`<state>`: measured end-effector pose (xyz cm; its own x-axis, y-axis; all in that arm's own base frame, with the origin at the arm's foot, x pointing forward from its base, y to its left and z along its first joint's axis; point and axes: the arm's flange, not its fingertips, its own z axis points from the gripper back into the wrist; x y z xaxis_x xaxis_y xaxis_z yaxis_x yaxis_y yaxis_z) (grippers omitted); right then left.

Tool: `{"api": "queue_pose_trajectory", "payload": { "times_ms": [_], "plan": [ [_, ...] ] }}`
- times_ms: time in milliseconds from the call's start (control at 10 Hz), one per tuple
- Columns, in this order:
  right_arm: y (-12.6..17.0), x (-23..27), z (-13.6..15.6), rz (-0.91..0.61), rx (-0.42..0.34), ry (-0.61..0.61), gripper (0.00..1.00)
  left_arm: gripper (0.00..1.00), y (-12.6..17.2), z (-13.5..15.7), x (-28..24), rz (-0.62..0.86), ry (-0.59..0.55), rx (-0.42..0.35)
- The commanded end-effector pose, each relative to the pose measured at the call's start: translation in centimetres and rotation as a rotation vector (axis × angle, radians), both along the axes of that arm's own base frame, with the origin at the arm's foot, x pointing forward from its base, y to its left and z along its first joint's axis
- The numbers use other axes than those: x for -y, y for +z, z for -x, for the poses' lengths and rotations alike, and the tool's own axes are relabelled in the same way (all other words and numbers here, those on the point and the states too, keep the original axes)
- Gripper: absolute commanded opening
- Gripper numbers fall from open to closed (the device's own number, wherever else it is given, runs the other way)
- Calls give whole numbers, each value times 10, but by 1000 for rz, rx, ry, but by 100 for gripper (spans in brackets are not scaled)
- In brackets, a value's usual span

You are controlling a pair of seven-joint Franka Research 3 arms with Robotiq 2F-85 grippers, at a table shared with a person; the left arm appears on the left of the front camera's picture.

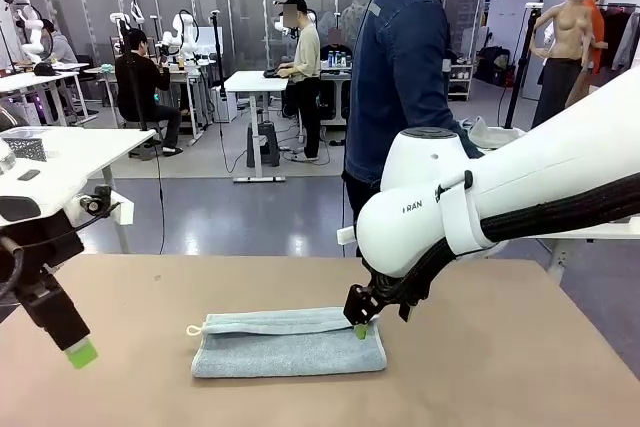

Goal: Fold the towels and place them in the basket.
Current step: When a person lays out a Towel with hook on the table, fold it in half twice.

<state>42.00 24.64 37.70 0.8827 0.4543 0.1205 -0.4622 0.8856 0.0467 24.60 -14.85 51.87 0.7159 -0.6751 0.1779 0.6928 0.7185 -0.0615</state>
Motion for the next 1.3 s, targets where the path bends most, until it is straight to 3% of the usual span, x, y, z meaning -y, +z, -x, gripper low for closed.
{"api": "queue_pose_trajectory", "payload": {
  "times_ms": [0,100,200,300,500,600,900,1200],
  "plan": [
    [4,-2,1,31,-15,62,100,100,-14,-24,11,-26,-1,-62],
    [4,-2,1,31,-15,62,100,100,-14,-24,11,-26,-1,-62],
    [0,-1,2,10,-9,21,100,100,-6,-5,2,-7,0,-20],
    [-6,2,-9,-53,-50,-77,100,100,13,8,1,20,18,26],
    [-21,5,-25,-69,-54,-259,100,100,48,47,-10,30,102,31],
    [-29,6,-33,-72,-61,-296,100,100,54,67,-13,48,97,15],
    [-51,5,-52,-81,-95,-373,100,100,69,109,-34,88,99,85],
    [-69,3,-64,-21,-129,-434,100,100,68,120,-46,146,110,56]
  ]
}}
